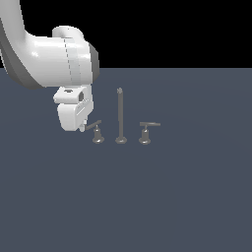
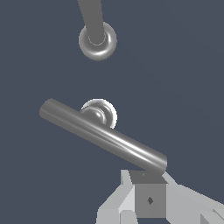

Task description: Turn on the faucet by rotating a designated handle.

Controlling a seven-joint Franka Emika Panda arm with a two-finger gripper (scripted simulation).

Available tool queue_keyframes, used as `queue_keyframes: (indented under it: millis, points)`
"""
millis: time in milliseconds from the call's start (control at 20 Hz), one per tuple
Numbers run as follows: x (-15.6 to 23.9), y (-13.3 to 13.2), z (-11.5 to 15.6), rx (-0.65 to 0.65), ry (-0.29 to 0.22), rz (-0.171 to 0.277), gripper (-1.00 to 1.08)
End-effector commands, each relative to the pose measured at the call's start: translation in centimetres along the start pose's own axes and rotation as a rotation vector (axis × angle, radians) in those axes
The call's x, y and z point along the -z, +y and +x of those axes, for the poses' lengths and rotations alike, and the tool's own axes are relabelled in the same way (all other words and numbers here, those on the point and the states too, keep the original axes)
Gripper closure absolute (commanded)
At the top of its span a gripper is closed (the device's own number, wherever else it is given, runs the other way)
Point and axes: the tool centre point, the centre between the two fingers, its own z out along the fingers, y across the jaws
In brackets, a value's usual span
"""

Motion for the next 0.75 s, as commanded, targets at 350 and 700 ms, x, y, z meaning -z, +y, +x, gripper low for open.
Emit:
queue_keyframes:
  millis: [350,700]
  points:
    - [0.0,0.9,2.6,-0.002,0.003,-0.004,1.08]
    - [0.1,0.3,7.0,-0.018,0.011,-0.008,1.08]
